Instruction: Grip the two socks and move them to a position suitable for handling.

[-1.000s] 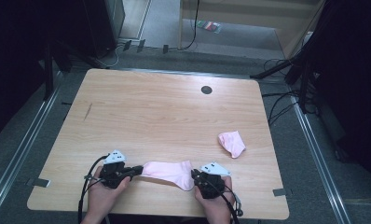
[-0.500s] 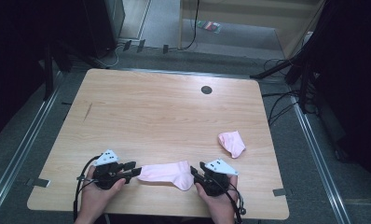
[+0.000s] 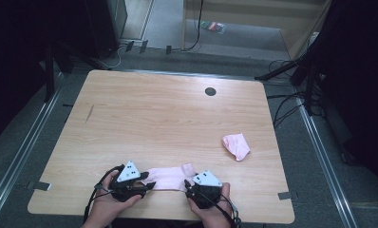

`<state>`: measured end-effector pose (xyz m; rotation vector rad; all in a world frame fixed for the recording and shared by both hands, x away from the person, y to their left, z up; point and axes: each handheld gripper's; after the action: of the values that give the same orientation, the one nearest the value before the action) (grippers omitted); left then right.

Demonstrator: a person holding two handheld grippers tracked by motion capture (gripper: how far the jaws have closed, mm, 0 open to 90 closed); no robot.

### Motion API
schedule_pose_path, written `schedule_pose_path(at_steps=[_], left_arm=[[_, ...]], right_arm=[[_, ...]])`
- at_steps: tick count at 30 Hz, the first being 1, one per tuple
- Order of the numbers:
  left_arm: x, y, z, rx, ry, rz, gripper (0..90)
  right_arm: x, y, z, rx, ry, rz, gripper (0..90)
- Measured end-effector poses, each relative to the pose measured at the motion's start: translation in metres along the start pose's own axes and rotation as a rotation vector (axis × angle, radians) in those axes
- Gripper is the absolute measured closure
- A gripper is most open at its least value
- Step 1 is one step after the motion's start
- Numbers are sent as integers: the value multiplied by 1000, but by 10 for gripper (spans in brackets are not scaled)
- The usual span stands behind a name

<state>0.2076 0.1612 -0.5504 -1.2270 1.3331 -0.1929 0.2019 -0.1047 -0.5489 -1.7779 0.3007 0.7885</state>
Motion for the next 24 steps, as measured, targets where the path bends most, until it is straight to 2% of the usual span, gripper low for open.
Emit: schedule_pose_path(at_steps=[1, 3, 6, 7, 8, 9, 10, 11, 12, 13, 15, 17, 18, 19, 20, 21, 22, 23, 24], left_arm=[[0, 0, 0, -5, -21, -1, 679], [-2, 1, 4, -31, 6, -5, 881], [-6, 4, 10, -69, 50, -21, 900], [-6, 4, 10, -69, 50, -21, 900], [-7, 6, 11, -72, 81, -28, 900], [-7, 6, 11, -72, 81, -28, 899], [-7, 7, 10, -44, 116, -19, 886], [-7, 7, 10, -44, 116, -19, 831], [-7, 7, 9, -33, 124, -29, 831], [-7, 7, 9, -30, 120, -40, 715], [-9, 6, 10, -33, 110, -78, 549], [-13, 5, 12, -43, 123, -124, 433], [-17, 5, 15, -57, 146, -156, 351], [-19, 4, 16, -68, 154, -178, 351], [-25, 4, 22, -93, 149, -230, 286], [-25, 4, 22, -93, 149, -230, 264], [-33, 5, 29, -109, 133, -279, 236], [-33, 5, 29, -109, 133, -279, 207], [-39, 6, 33, -115, 100, -296, 207]], right_arm=[[0, 0, -1, -12, -10, -4, 722], [0, 2, -5, -28, -13, -19, 850], [3, 0, -14, -18, -38, -6, 869], [3, 0, -14, -18, -38, -6, 869], [4, -1, -17, -16, -54, -3, 865], [4, -1, -17, -16, -54, -3, 865], [5, 0, -19, -45, -75, -15, 818], [5, 0, -19, -45, -75, -15, 818], [5, -1, -20, -56, -90, -17, 746], [4, -1, -20, -55, -89, -8, 682], [4, -4, -22, -42, -105, -2, 586], [0, -8, -30, 10, -143, -37, 518], [-6, -16, -44, 67, -141, -85, 454], [-6, -16, -44, 67, -141, -85, 454], [-7, -22, -56, 78, -68, -104, 393], [-7, -22, -56, 78, -68, -104, 393], [-2, -29, -73, 106, 13, -77, 345], [-2, -29, -73, 106, 13, -77, 345], [2, -32, -82, 126, 43, -66, 345]])
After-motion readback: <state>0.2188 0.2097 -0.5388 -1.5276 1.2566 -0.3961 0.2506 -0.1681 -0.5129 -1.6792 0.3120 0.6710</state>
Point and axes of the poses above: each handheld gripper's, and its own axes: x roughly forward along the jaws, y roughly out of its underside, z roughly to its left, and after that the axes turned 14 degrees about y, right-handed
